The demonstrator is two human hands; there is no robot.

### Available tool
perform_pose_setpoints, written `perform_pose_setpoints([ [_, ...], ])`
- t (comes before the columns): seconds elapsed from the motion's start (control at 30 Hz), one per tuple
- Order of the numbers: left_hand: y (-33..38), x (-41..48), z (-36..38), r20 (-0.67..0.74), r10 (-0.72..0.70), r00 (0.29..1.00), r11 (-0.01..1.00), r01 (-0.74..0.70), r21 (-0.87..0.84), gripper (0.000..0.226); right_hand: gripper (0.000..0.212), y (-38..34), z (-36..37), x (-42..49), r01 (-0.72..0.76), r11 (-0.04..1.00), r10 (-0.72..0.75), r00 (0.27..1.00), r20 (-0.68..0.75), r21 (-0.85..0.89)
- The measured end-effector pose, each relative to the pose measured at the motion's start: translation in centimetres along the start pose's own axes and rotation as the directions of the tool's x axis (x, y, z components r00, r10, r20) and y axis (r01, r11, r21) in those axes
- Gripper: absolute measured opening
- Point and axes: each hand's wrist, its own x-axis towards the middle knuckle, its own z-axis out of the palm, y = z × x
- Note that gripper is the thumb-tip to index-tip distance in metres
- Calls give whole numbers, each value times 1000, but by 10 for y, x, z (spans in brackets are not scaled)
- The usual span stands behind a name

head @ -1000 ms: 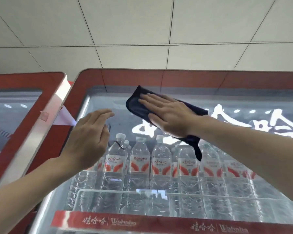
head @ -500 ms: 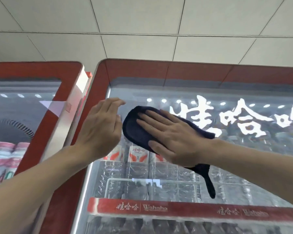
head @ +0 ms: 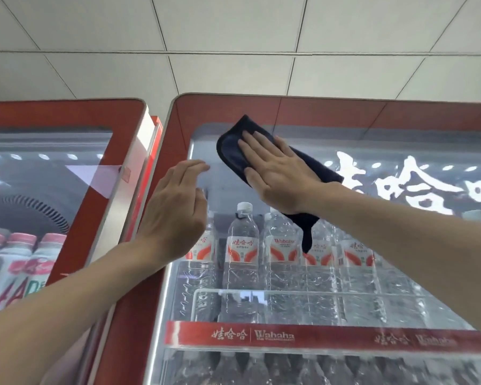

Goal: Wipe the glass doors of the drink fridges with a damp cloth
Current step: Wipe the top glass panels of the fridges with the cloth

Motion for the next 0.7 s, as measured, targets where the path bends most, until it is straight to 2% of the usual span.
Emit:
perform_pose_setpoints([
  [0.07,-7,0,-10,-55,-42,998,999,42,-11,48,69,-31,10,-36,164,986,-164,986,8,13],
  [0.13,-19,-1,-17,-50,-50,998,998,51,31,47,67,-47,18,-62,336,942,-336,942,21,27],
  [0.2,-29,-1,-18,3,-13,1000,996,13,93,48,65,-33,12,-52,428,903,-429,902,54,32],
  [0.23,-32,-1,-16,25,10,1000,993,-13,121,49,64,-26,8,-38,426,904,-427,902,60,22],
  [0.33,-36,-2,-12,26,49,998,986,-53,159,53,66,-5,-1,16,221,975,-221,975,0,-10],
  [0.43,-36,-3,-13,7,54,998,989,-55,136,54,61,0,-2,55,23,999,-24,999,-42,-28],
  [0.53,-36,-3,-12,-1,65,998,992,-64,113,58,60,-7,-4,66,-53,999,52,998,-34,-8],
  [0.63,-36,-5,-16,-27,41,999,999,-40,32,52,62,-25,-4,52,-121,992,121,992,-29,19],
  [0.7,-43,-8,-23,-64,-8,998,1000,7,-14,49,63,-51,0,27,-91,996,91,996,-13,13],
])
